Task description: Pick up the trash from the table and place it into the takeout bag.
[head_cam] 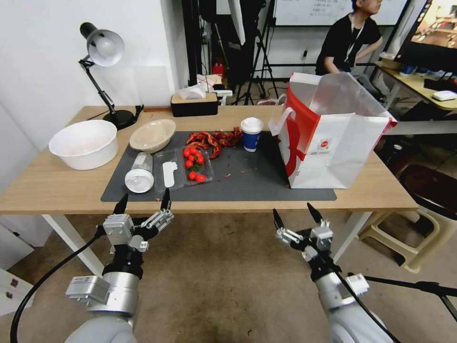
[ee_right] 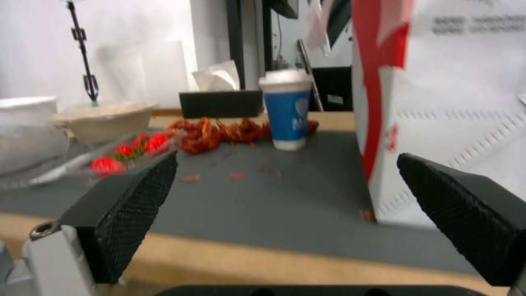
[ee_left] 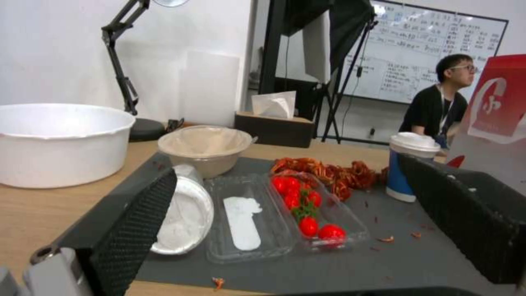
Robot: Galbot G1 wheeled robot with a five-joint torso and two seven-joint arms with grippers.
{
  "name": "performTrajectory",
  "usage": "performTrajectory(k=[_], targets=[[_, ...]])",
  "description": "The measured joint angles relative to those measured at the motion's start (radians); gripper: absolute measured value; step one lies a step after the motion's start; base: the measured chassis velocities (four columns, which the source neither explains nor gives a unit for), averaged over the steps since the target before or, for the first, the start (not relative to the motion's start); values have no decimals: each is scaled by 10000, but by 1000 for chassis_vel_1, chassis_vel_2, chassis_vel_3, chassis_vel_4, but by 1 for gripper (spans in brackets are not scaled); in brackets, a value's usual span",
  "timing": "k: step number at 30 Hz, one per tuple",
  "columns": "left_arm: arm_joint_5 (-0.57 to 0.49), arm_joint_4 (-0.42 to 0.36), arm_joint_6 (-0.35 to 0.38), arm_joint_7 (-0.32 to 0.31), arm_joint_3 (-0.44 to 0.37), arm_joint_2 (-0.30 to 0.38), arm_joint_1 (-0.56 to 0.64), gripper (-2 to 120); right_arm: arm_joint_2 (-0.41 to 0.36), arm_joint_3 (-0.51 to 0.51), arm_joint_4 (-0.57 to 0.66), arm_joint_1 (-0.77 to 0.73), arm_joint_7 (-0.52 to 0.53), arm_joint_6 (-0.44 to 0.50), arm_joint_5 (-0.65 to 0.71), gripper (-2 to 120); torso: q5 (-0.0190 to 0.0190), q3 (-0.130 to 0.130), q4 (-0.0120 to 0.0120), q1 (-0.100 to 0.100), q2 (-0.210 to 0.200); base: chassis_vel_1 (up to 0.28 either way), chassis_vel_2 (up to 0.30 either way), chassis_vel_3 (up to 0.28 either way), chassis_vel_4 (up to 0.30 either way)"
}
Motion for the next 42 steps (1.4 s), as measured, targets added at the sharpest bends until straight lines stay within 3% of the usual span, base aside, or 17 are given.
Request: performTrajectory(k=[20, 27, 34, 42], targets=[[166, -76, 1, 37, -23, -175, 116, 100, -392, -2571, -465, 4266, 1116, -2538, 438, 100, 0, 0, 0, 2, -1, 0, 0, 0, 0], [176, -56, -4, 40, -39, -204, 113, 100, -271, -3419, -907, 5668, 2746, -4314, 1037, 100, -1, 1, 0, 2, -1, 0, 0, 0, 0], [179, -38, -25, 11, -28, -222, 102, 100, 147, -3685, -1424, 6697, 3911, -5694, 2105, 100, 0, 1, -1, 2, -1, 0, 0, 0, 0], [234, 20, -16, -1, -87, -170, 96, 100, 405, -3752, -2342, 7773, 4216, -6052, 2841, 100, 0, 0, -1, 0, -1, 0, 0, 0, 0]])
